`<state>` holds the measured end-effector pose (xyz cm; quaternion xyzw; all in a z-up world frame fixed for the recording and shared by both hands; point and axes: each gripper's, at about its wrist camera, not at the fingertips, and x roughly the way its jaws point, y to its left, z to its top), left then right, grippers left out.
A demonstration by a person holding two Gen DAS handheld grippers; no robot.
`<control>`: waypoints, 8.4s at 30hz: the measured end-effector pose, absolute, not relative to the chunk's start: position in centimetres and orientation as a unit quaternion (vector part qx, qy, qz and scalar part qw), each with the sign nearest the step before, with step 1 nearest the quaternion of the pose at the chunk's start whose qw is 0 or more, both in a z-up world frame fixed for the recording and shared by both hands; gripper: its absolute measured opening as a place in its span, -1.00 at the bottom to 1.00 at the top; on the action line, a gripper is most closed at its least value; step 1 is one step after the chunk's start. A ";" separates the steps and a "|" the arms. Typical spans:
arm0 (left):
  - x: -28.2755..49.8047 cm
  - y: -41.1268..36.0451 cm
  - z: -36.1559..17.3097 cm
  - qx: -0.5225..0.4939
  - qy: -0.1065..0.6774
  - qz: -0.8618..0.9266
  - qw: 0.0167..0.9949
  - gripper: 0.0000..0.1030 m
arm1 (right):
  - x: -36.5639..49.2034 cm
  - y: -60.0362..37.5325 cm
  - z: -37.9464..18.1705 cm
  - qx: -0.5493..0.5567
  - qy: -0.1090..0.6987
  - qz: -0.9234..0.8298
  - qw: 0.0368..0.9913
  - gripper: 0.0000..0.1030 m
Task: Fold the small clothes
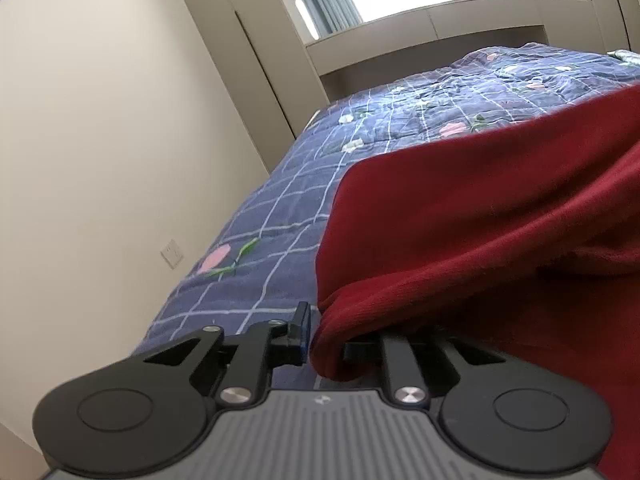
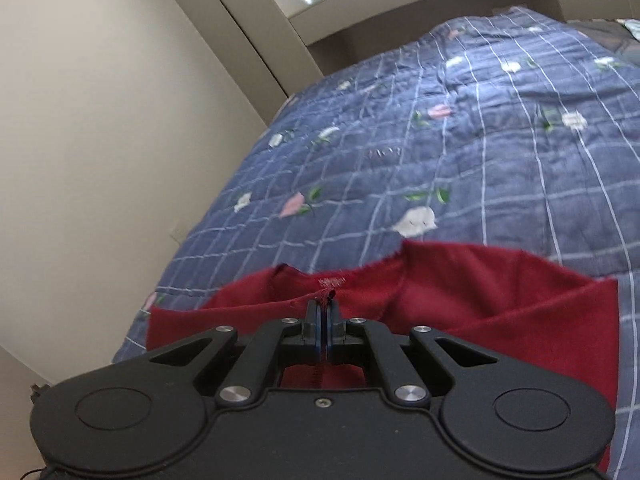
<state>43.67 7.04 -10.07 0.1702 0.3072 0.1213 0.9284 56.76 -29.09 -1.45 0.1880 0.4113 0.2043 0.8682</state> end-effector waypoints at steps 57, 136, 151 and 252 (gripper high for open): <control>49.7 20.7 -8.9 -0.253 0.404 -0.079 0.875 0.76 | 50.8 -29.2 -6.1 0.156 0.401 0.231 0.873 -0.16; 17.2 11.3 -5.2 -0.055 0.373 -0.071 0.923 0.99 | 14.2 -29.7 -2.2 -0.054 0.320 0.124 0.938 0.99; 10.9 3.9 -6.0 0.060 0.338 -0.135 0.929 0.99 | 10.4 -21.8 -6.6 -0.253 0.284 0.146 0.913 0.88; 24.7 1.1 8.2 0.258 0.375 -0.216 0.864 -0.88 | 24.0 -23.9 10.5 -0.307 0.294 0.230 0.875 -0.85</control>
